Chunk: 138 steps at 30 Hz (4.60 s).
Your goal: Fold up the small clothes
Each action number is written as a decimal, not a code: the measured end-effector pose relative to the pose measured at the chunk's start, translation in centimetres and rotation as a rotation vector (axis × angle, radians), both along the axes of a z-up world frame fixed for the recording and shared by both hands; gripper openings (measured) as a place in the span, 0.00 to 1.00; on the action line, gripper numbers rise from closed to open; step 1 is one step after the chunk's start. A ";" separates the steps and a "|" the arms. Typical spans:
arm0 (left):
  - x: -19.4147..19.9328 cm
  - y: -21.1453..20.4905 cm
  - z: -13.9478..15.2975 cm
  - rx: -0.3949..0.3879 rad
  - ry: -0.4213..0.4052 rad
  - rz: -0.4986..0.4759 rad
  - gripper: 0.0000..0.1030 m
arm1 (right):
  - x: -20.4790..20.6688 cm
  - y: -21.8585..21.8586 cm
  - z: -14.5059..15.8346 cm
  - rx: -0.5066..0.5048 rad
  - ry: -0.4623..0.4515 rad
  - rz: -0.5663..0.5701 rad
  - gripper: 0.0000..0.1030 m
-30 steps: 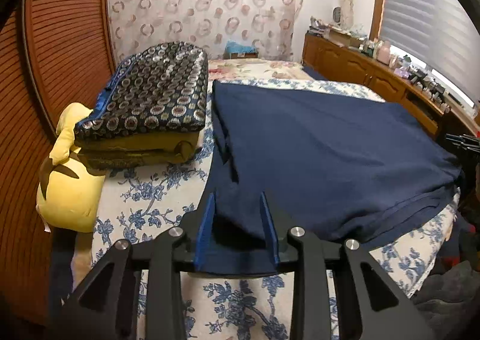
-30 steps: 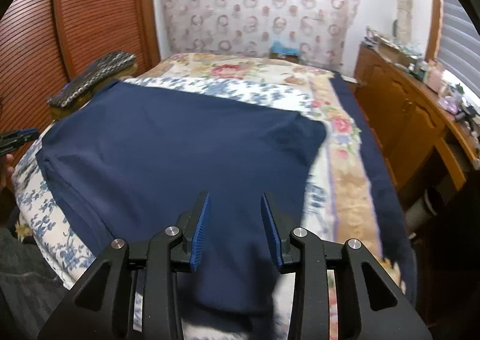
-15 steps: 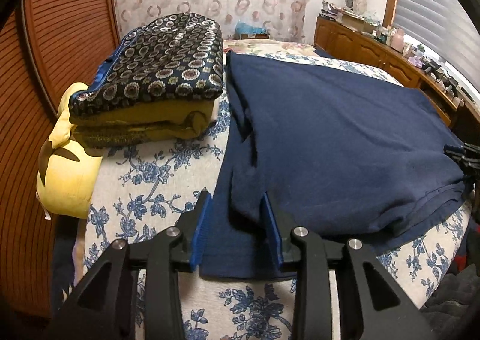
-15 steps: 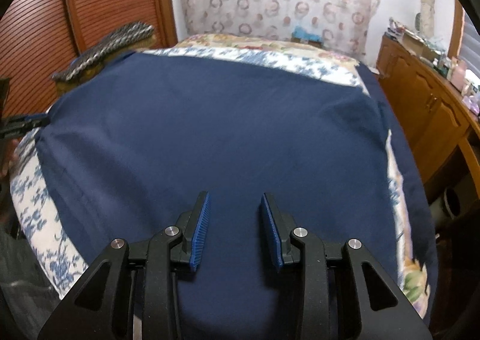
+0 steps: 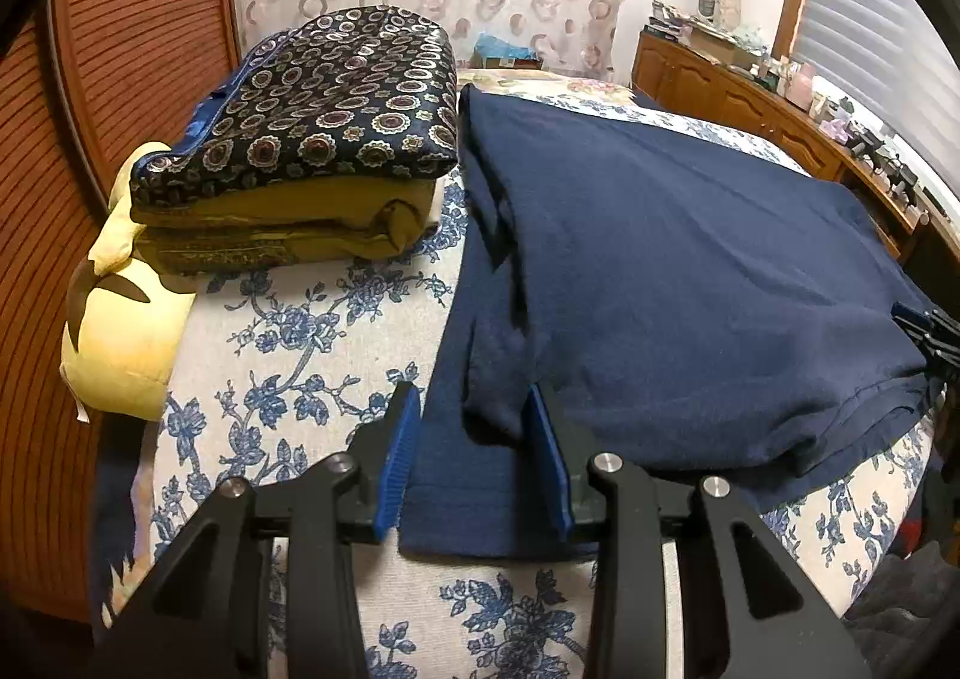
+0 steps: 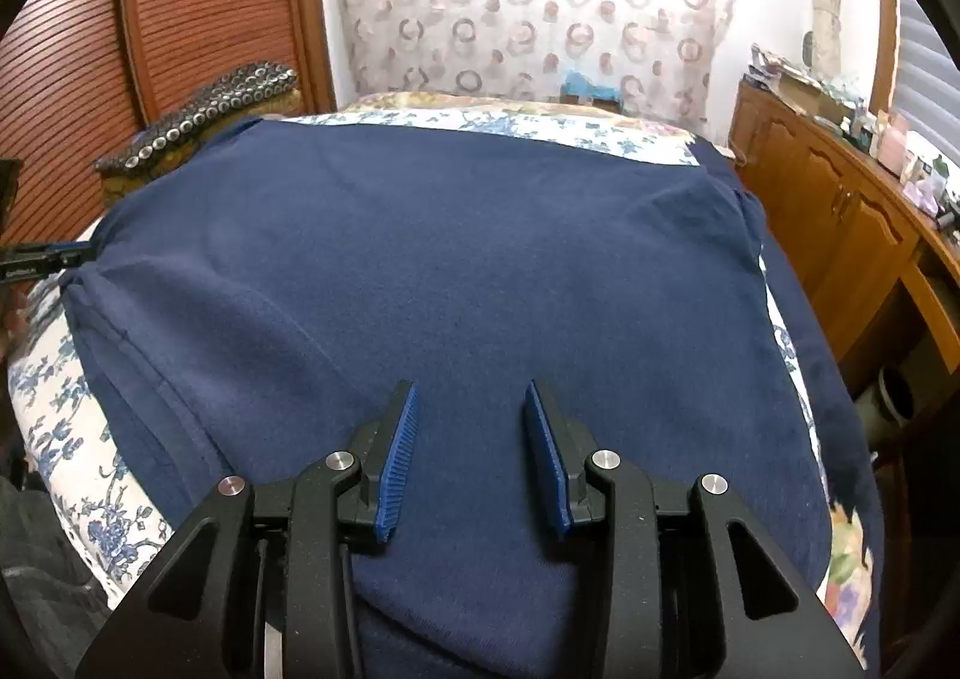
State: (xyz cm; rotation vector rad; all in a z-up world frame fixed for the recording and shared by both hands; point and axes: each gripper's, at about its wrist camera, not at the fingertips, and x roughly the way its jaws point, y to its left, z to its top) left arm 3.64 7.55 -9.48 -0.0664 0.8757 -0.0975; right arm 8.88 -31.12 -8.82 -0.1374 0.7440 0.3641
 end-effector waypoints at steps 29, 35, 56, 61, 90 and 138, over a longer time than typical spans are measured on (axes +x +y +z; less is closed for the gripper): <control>-0.1 -3.5 5.9 -0.074 -0.180 -0.116 0.03 | 0.3 0.3 0.0 -0.028 0.003 -0.018 0.52; 0.9 -4.9 7.3 -0.048 -0.216 -0.145 0.03 | 0.4 0.4 0.0 -0.034 0.011 -0.020 0.52; 1.8 -10.9 11.1 -0.077 -0.299 -0.268 0.02 | -0.8 -0.9 2.4 0.000 -0.006 -0.033 0.51; 2.5 -14.2 12.8 -0.096 -0.318 -0.351 0.02 | -1.1 -2.4 3.7 0.015 -0.031 -0.054 0.50; 3.6 -25.2 15.8 -0.073 -0.282 -0.571 0.34 | -1.6 -6.4 6.8 0.046 -0.099 -0.117 0.50; 3.2 -13.9 6.9 -0.075 -0.202 -0.275 0.37 | 0.0 -0.5 8.6 0.102 -0.107 0.132 0.07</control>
